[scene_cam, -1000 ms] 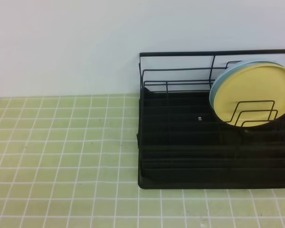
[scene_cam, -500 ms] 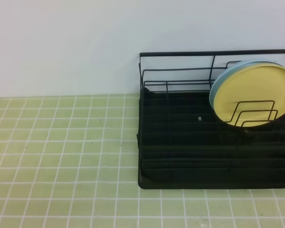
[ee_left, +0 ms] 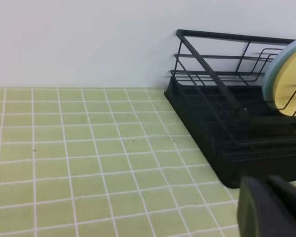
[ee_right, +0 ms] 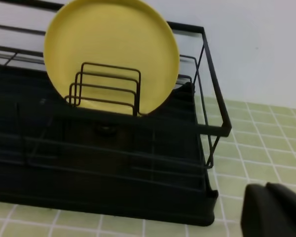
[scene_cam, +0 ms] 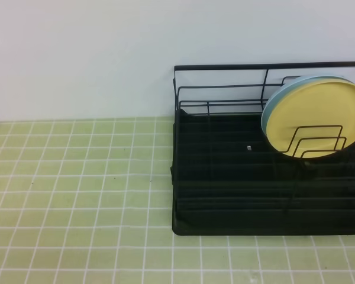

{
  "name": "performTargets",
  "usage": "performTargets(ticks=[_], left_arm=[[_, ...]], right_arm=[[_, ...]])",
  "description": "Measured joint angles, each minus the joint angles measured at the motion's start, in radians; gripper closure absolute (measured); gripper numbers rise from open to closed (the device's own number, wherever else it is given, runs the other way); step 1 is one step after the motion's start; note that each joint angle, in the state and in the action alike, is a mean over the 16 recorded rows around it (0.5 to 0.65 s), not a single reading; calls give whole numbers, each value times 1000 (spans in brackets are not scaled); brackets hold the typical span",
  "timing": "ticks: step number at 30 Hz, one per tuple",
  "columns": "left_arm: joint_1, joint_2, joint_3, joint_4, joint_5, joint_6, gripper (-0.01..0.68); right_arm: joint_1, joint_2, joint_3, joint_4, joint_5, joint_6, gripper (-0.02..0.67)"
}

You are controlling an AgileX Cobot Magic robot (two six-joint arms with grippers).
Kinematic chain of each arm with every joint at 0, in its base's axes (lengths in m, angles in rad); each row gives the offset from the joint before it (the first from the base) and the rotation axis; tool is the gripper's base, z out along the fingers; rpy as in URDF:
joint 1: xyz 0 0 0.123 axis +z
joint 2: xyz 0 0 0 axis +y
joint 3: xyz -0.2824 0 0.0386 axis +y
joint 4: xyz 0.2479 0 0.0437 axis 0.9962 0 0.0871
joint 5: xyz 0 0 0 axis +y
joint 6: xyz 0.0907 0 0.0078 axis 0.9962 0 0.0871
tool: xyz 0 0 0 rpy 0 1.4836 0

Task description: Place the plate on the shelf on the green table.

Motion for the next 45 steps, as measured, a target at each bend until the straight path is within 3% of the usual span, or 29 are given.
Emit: performTargets(ticks=[13,45], left_arm=[[0,0,0,0,0,0,675],[0,2,0,0,0,0,675]], right_arm=[[2,-53,148,-7,-29,27,652],[0,-64,155,17,-16,45,652]])
